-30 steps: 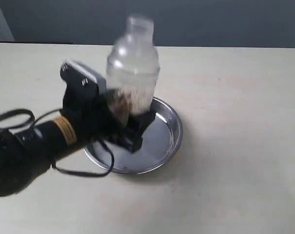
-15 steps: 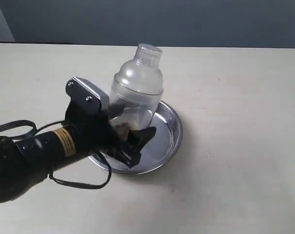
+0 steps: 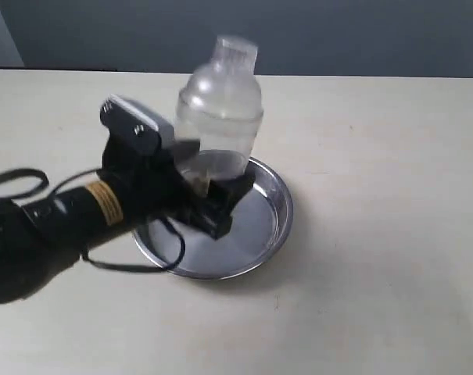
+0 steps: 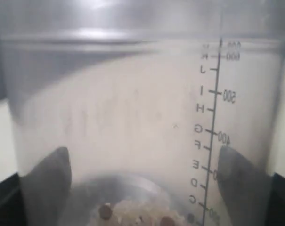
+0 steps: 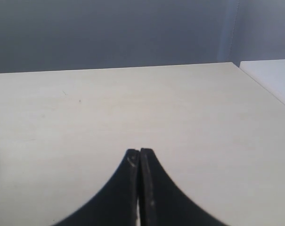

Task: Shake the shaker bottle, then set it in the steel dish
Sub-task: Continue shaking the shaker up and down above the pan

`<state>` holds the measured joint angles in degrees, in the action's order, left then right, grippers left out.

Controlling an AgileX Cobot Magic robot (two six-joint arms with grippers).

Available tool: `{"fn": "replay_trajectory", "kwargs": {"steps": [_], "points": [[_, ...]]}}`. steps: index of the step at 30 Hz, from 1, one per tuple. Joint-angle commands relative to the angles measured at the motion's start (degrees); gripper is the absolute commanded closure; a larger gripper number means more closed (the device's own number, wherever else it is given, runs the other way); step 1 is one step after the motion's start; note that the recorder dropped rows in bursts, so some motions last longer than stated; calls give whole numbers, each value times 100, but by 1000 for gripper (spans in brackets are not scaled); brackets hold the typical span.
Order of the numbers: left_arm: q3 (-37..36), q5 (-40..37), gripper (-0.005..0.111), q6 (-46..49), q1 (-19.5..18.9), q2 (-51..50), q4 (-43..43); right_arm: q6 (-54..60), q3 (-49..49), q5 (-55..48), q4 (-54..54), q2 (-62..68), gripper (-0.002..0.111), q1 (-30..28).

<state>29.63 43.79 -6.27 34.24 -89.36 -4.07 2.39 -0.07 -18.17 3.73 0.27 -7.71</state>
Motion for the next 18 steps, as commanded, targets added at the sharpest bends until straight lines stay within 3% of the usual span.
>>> {"fn": "replay_trajectory", "kwargs": {"steps": [1,4,7,9,11,14,15,18], "points": [[889,-1186,106,627,12,849,-62,11,7,73,4,-27,109,-20],[415,-755,106,299,12,156,253,11,7,73,4,-27,109,-20],[-67,562,106,-296,12,-316,-32,11,7,73,4,-27,109,-20],[-1,1132,106,-176,1,-94,8,11,7,73,4,-27,109,-20],[363,794,106,305,-9,365,118,11,7,73,4,-27,109,-20],[1015,-1039,106,627,-9,886,51,11,7,73,4,-27,109,-20],[1021,-1298,106,627,-9,828,51,11,7,73,4,-27,109,-20],[399,-735,106,93,3,184,51,11,7,73,4,-27,109,-20]]}}
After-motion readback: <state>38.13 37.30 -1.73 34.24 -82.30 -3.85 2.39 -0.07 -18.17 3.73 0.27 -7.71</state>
